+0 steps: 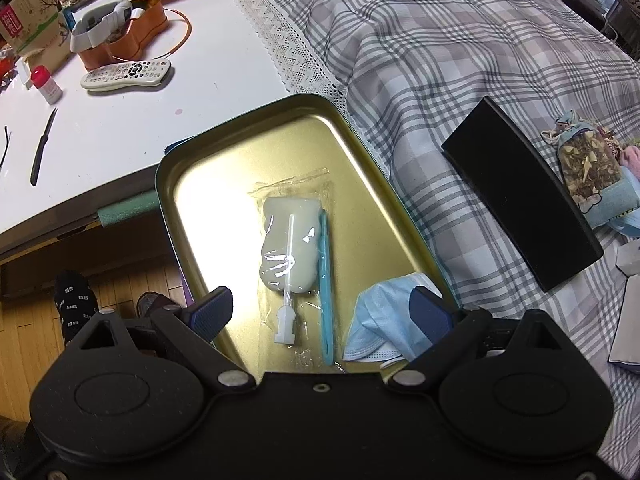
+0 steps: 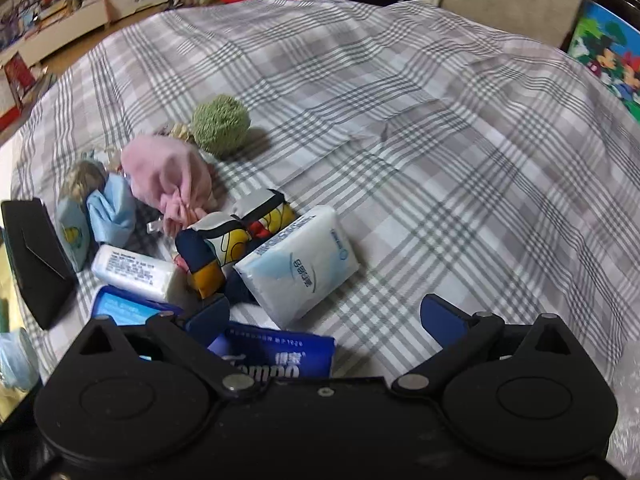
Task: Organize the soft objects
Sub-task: 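Move both tools back over the pile of items on the bed, then grasp the white soap bar with the left tool while the right tool grasps the white tissue pack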
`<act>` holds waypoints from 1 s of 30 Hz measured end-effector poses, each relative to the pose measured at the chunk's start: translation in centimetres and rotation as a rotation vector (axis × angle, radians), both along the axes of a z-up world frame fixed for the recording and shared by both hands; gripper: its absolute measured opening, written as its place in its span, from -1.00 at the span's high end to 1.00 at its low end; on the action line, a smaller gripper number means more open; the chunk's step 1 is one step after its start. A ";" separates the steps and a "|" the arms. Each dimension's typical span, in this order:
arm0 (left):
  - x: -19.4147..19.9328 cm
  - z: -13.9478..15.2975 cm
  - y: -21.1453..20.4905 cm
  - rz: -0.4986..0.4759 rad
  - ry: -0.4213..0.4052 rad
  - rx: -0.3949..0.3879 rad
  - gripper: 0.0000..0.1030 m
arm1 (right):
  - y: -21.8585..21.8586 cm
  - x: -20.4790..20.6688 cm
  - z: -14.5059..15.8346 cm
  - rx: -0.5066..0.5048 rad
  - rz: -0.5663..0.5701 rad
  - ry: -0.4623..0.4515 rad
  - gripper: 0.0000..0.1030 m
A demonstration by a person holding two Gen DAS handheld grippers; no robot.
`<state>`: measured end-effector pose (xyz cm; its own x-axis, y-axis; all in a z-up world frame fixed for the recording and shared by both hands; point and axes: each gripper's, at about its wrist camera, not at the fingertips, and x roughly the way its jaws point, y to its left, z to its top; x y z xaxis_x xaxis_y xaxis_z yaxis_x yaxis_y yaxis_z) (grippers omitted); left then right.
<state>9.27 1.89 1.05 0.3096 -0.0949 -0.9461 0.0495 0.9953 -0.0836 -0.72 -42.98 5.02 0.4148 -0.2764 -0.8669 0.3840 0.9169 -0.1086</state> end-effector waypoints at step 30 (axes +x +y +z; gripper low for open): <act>-0.8 7.1 -20.5 -0.396 -0.104 -0.076 -0.78 | -6.0 -0.3 -1.2 0.119 -0.092 -0.145 0.25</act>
